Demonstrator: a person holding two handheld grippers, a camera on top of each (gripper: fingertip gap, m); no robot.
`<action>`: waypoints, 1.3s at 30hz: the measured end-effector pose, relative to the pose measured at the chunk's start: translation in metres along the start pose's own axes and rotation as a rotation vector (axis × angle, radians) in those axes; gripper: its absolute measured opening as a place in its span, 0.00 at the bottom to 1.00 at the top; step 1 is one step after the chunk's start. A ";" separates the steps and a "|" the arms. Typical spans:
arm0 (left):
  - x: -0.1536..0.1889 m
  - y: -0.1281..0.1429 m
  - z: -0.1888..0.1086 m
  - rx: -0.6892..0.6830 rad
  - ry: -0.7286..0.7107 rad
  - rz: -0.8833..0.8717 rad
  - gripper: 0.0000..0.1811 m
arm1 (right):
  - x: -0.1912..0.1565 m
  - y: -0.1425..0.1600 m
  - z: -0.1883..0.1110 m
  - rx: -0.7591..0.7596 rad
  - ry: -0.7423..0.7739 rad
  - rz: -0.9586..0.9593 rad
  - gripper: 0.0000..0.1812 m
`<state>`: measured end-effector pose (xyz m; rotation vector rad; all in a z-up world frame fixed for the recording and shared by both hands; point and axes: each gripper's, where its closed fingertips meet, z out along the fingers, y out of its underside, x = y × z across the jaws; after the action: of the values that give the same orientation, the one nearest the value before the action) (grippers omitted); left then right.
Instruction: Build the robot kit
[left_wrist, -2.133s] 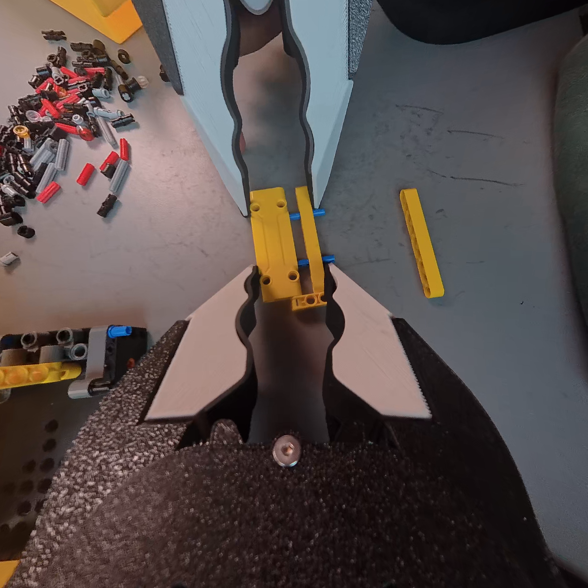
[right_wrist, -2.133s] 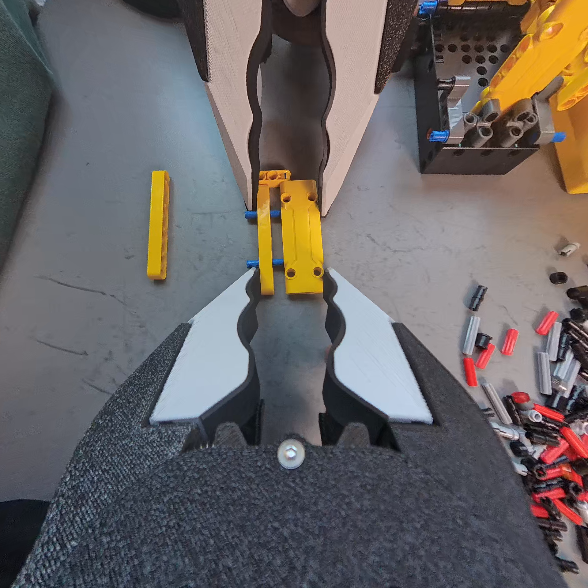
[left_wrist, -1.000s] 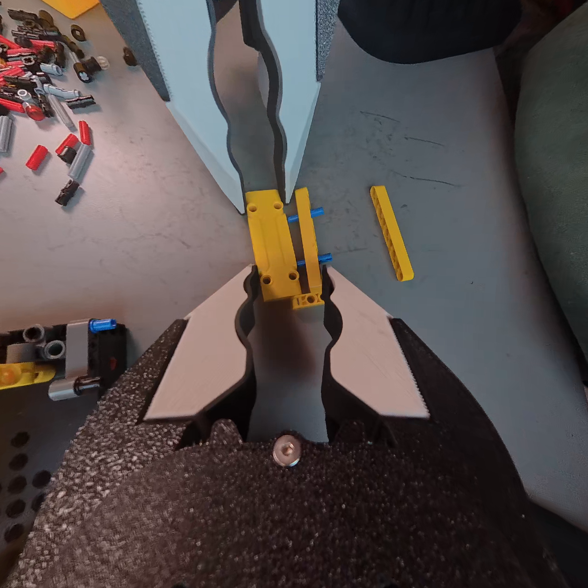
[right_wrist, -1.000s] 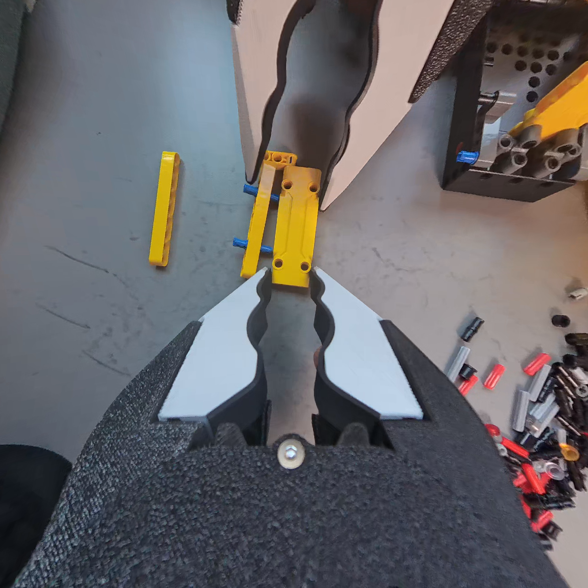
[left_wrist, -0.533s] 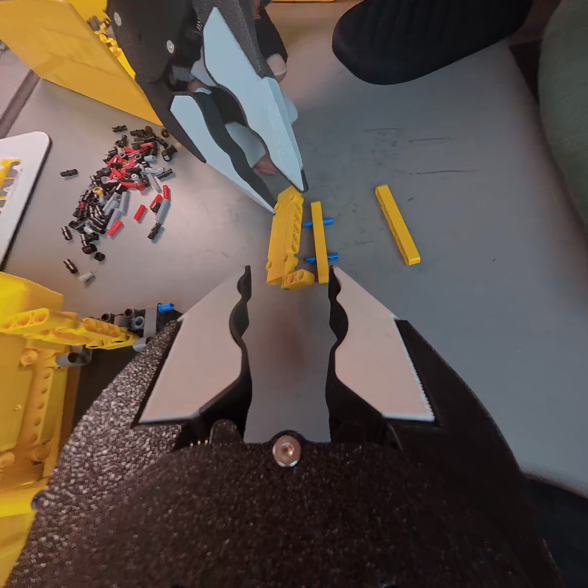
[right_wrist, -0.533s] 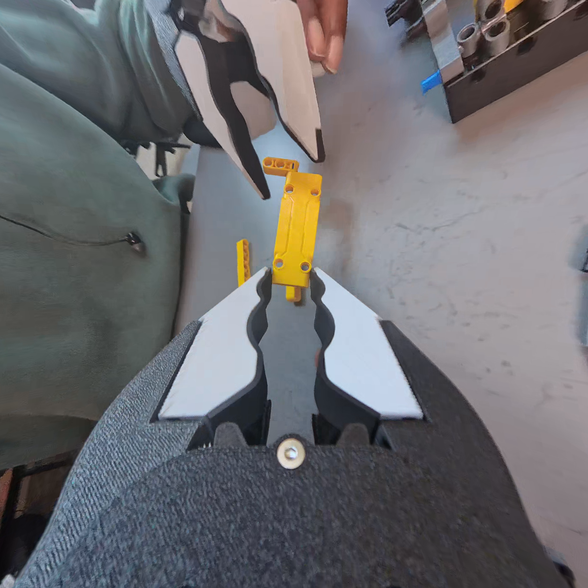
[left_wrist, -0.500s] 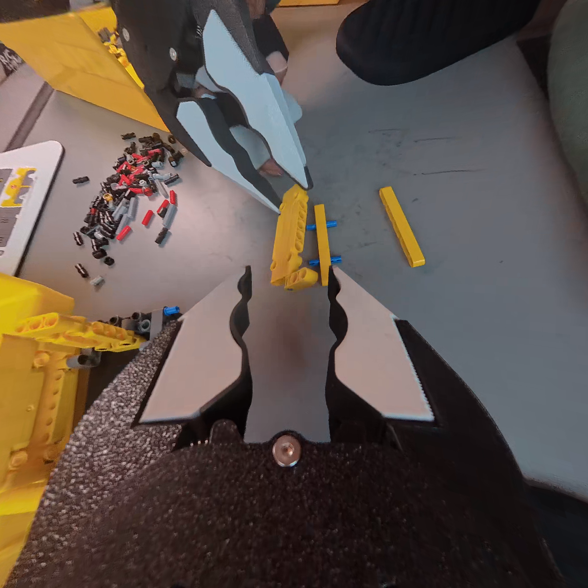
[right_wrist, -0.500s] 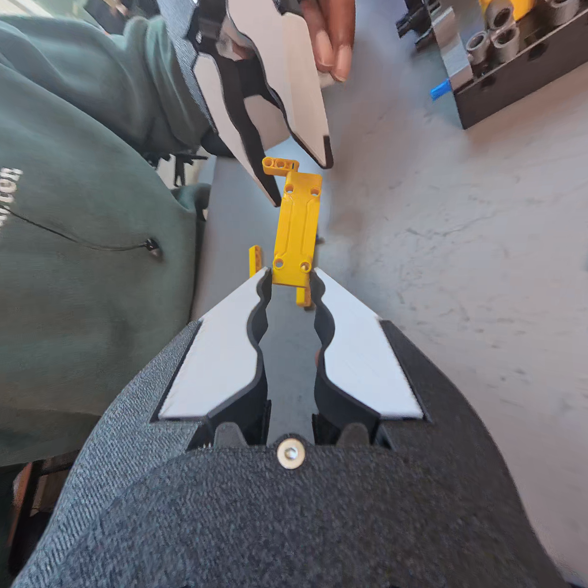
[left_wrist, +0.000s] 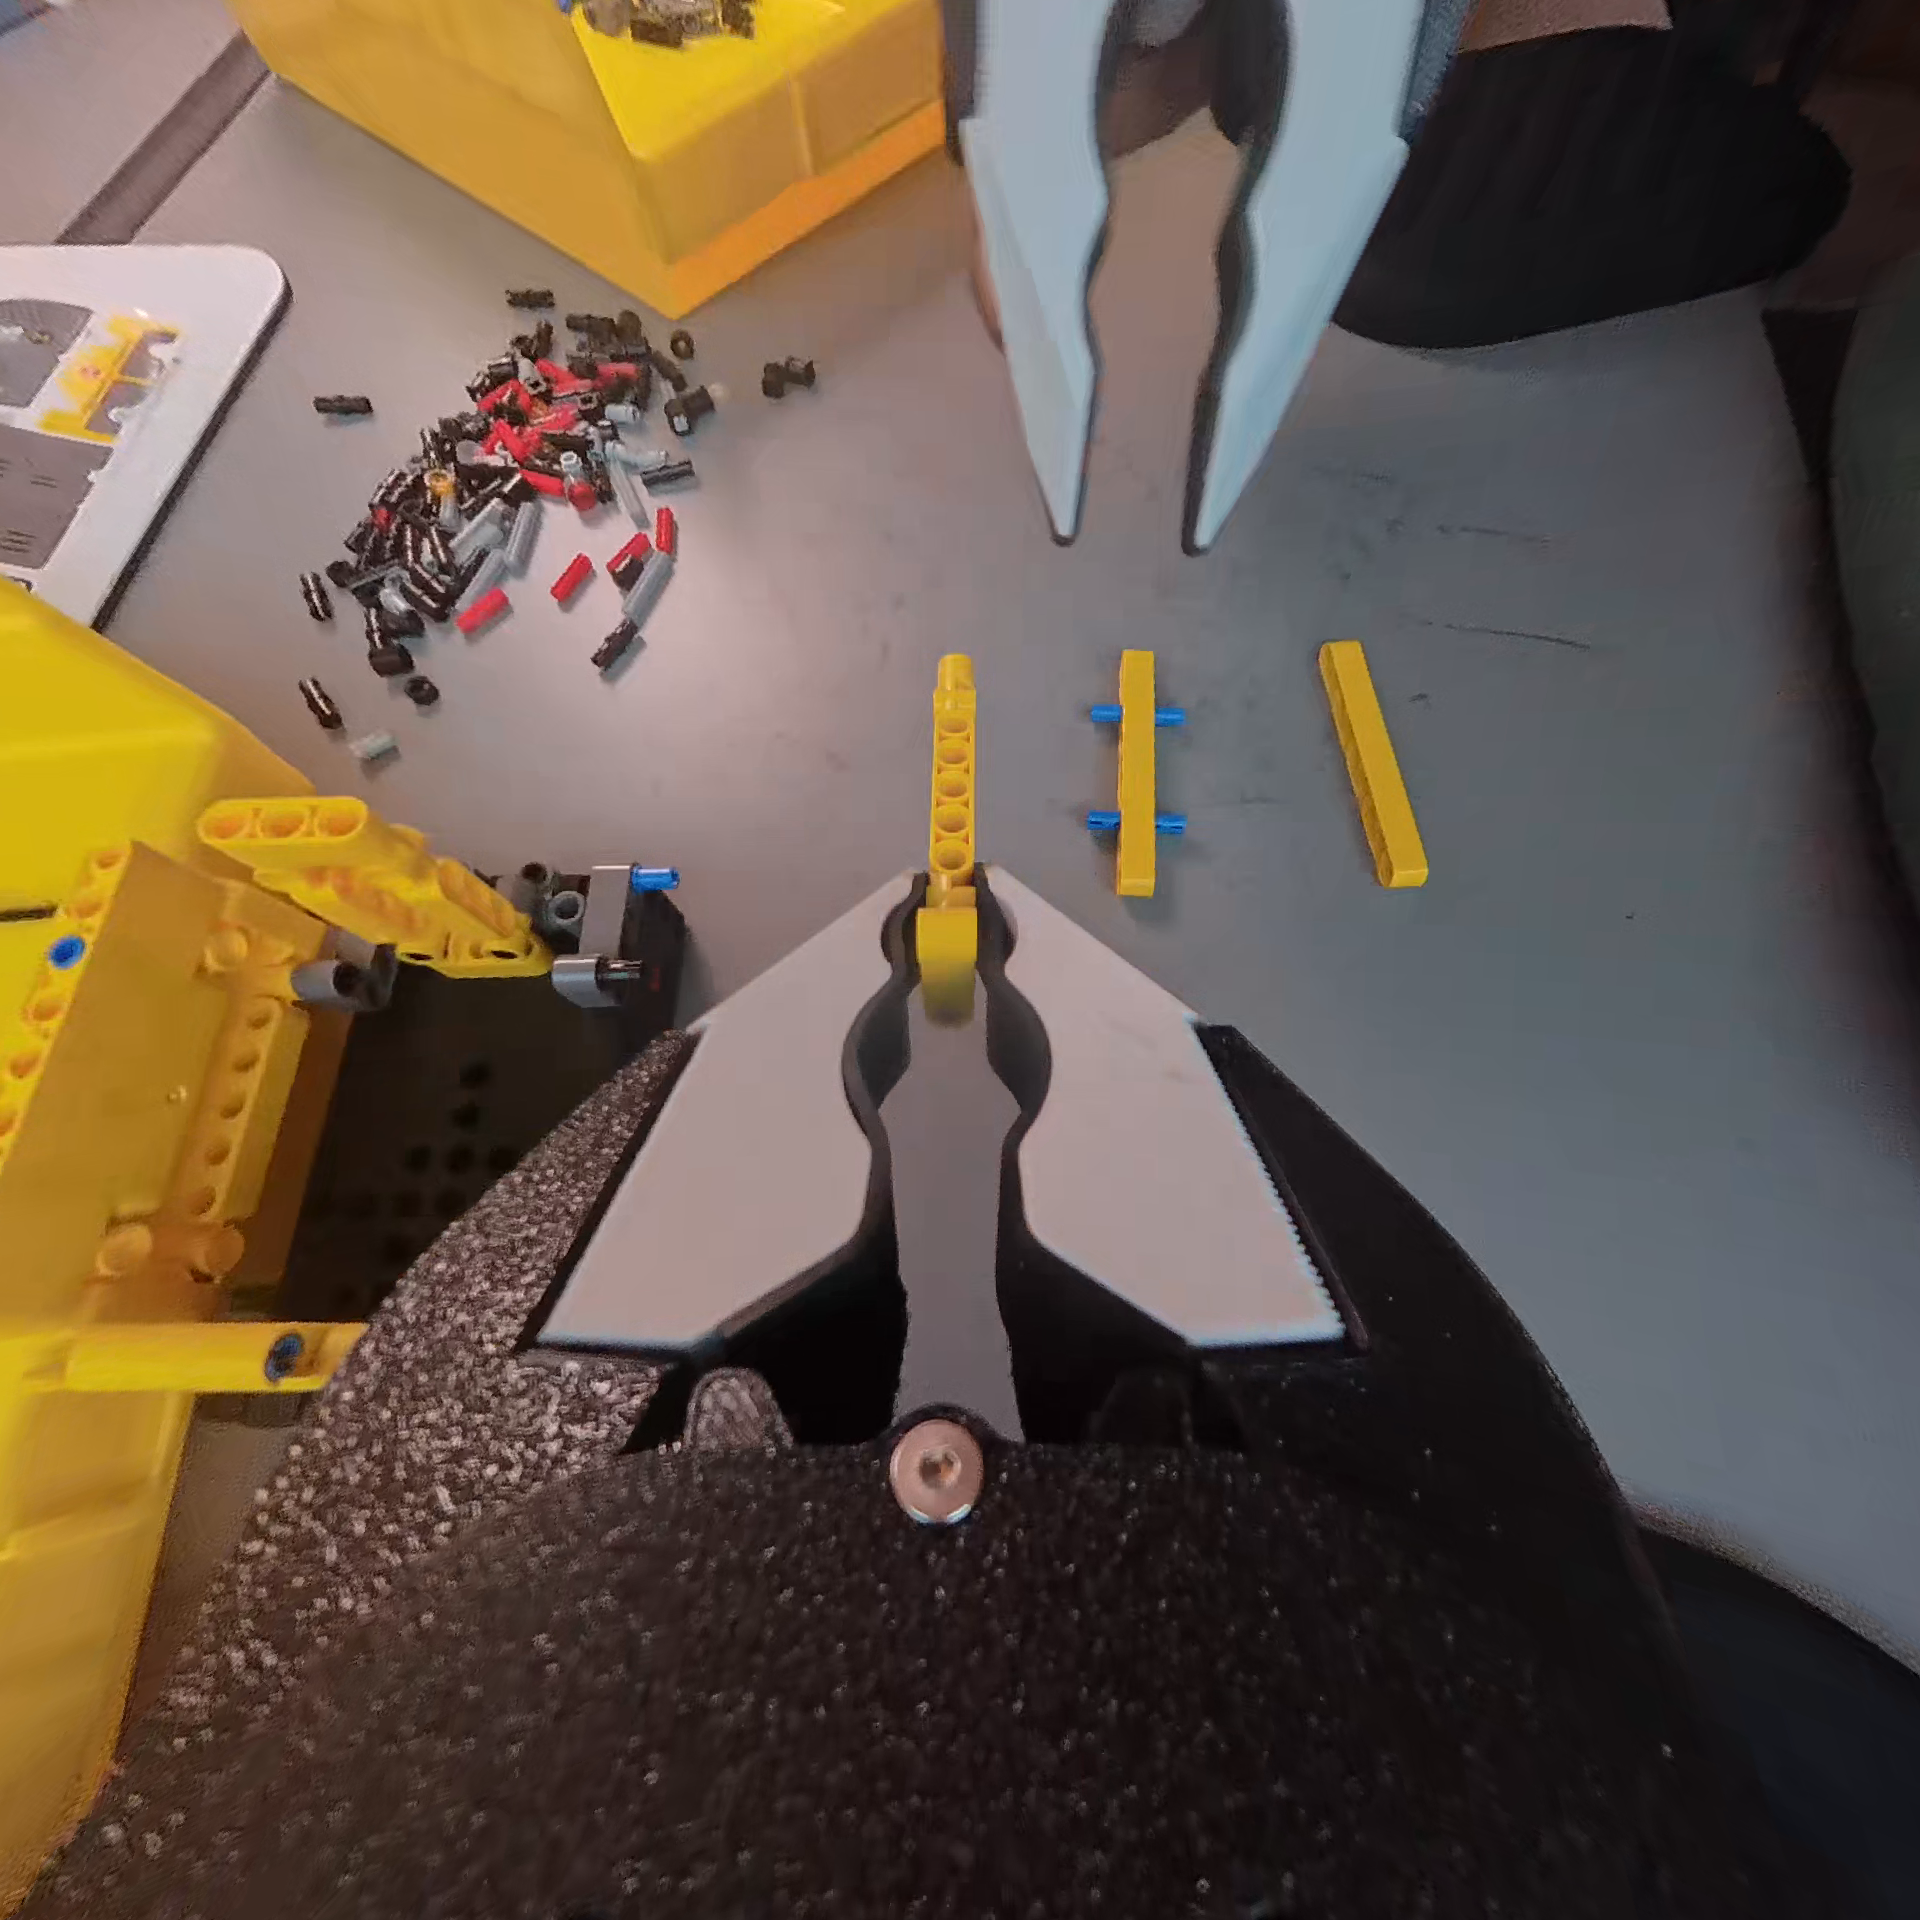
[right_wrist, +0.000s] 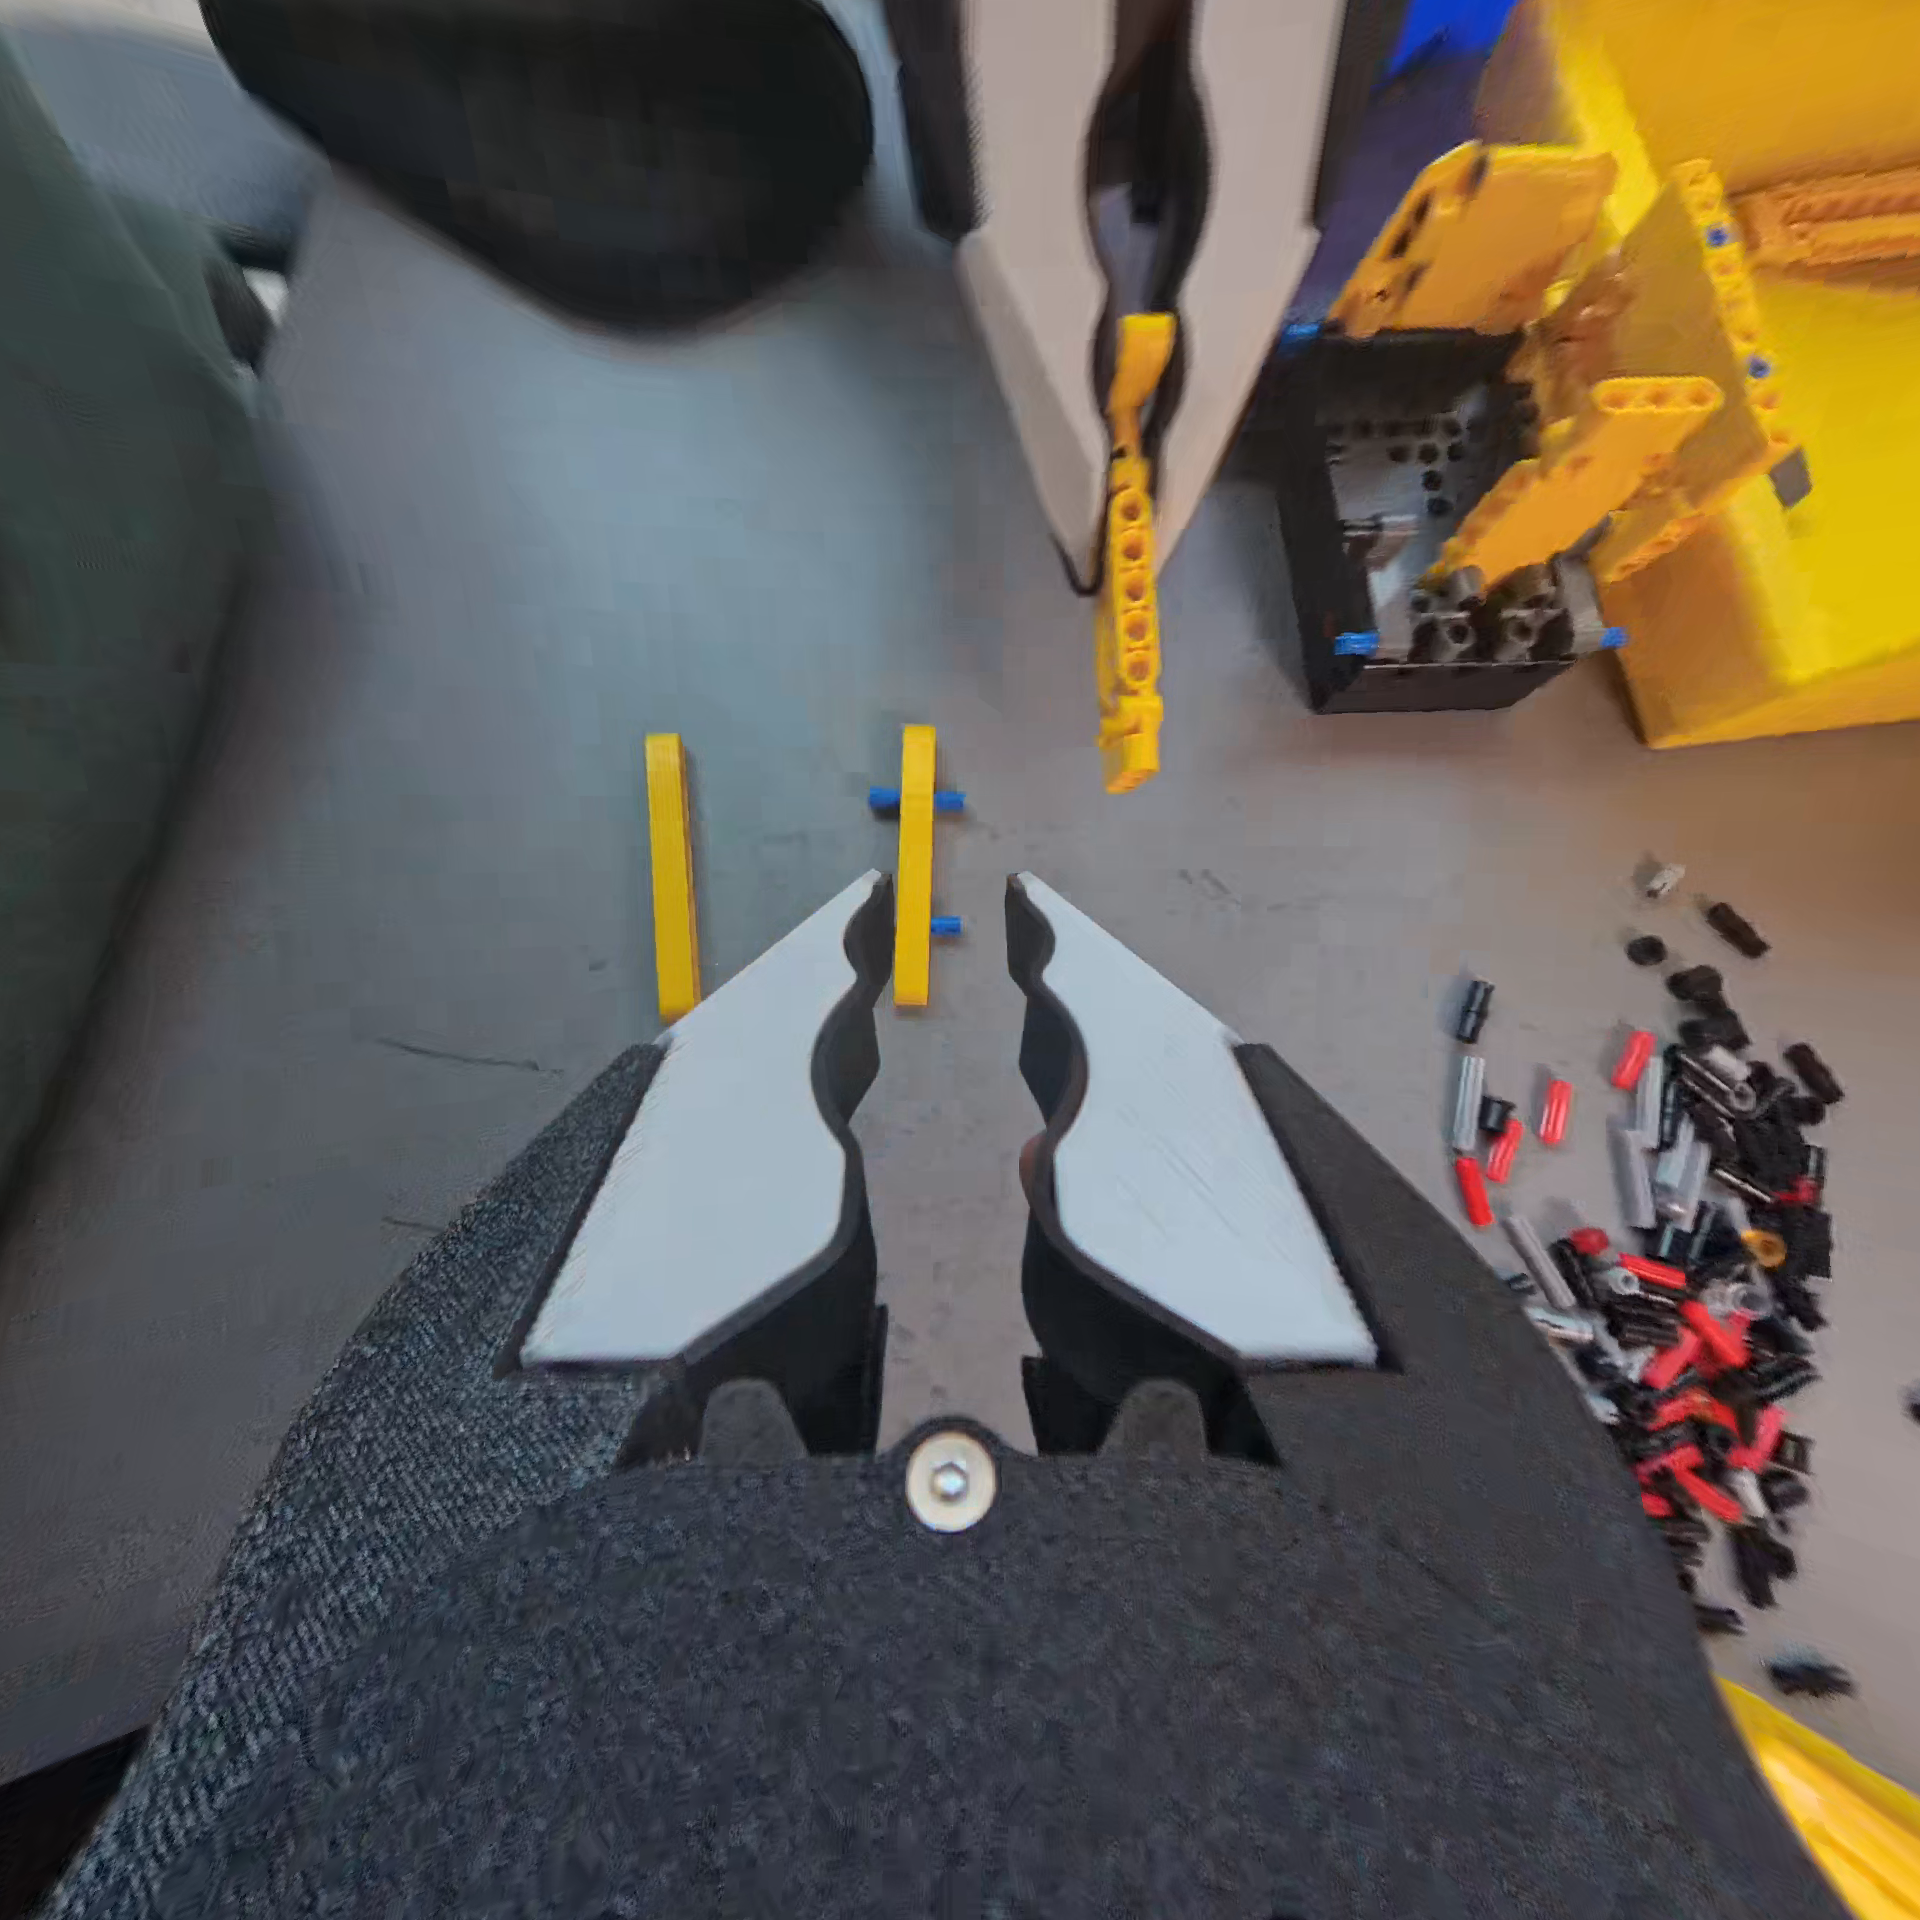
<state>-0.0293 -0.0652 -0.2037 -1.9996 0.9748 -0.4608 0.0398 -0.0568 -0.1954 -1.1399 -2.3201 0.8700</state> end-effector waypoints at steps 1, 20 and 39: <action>-0.002 0.002 0.002 -0.010 -0.005 0.000 0.04 | -0.007 0.006 0.010 -0.071 0.016 -0.047 0.12; 0.016 0.014 0.011 -0.053 0.071 0.027 0.04 | -0.033 0.019 0.030 -0.174 -0.511 0.689 0.04; 0.011 0.024 0.015 -0.098 0.050 0.027 0.04 | -0.024 0.030 0.027 -0.184 -0.024 0.088 0.10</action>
<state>-0.0239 -0.0742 -0.2325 -2.0684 1.0723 -0.4576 0.0546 -0.0717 -0.2377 -1.3230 -2.4258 0.7146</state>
